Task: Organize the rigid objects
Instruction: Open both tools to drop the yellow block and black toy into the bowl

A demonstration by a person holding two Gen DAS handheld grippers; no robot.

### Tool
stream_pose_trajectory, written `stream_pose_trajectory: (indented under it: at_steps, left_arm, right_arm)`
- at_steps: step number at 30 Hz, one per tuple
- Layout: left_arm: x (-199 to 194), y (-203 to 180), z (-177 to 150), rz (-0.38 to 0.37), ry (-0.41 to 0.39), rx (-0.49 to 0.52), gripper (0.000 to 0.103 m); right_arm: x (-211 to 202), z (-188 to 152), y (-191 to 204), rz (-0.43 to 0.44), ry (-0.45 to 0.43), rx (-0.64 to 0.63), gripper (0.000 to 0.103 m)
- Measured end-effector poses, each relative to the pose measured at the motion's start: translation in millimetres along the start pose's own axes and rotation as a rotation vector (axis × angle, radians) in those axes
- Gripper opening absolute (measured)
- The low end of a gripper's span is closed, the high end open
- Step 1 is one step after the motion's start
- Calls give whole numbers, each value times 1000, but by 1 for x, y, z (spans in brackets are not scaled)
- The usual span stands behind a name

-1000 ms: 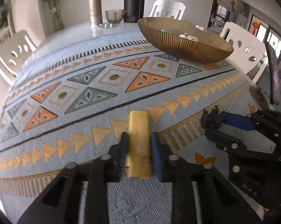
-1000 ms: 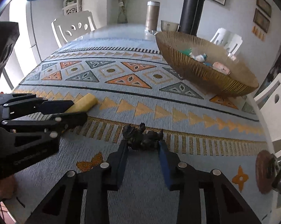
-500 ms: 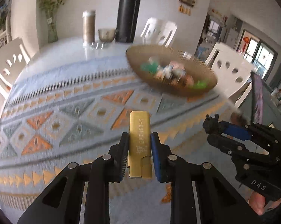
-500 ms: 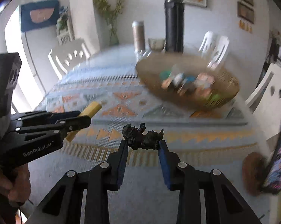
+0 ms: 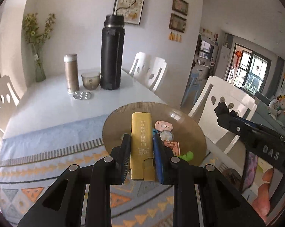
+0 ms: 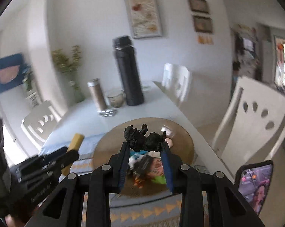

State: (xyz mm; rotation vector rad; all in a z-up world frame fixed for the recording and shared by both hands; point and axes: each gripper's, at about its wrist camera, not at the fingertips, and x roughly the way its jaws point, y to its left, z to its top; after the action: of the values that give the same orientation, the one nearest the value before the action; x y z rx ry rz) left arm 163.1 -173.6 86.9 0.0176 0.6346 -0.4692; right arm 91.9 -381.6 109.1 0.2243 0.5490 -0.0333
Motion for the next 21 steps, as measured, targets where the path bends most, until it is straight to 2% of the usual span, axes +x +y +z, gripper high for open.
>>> stream_pose_trajectory:
  at_steps: [7,8,10,11,15,19,21]
  left_arm:
    - [37,-2,-4,-16,46,-4,21]
    - [39,-2,-5,-20,54,-3,22]
    - [45,-2,-5,-26,77,-7,33]
    - [44,0,-7,-23,82,-6,34]
    - [17,4,-20,11,67,39,34]
    - [-21,23,-29,64,46,13,34]
    - [-50,34,-32,102,21,4,34]
  right_arm:
    - [54,11,-23,-25,87,79,33]
    - [61,11,-26,-24,99,82,37]
    - [70,11,-30,-34,119,86,47]
    - [70,10,-30,-46,119,85,50]
    - [61,2,-26,-23,127,51,50]
    - [44,-6,-10,2,137,-3,50]
    - [31,-8,5,57,140,-19,50]
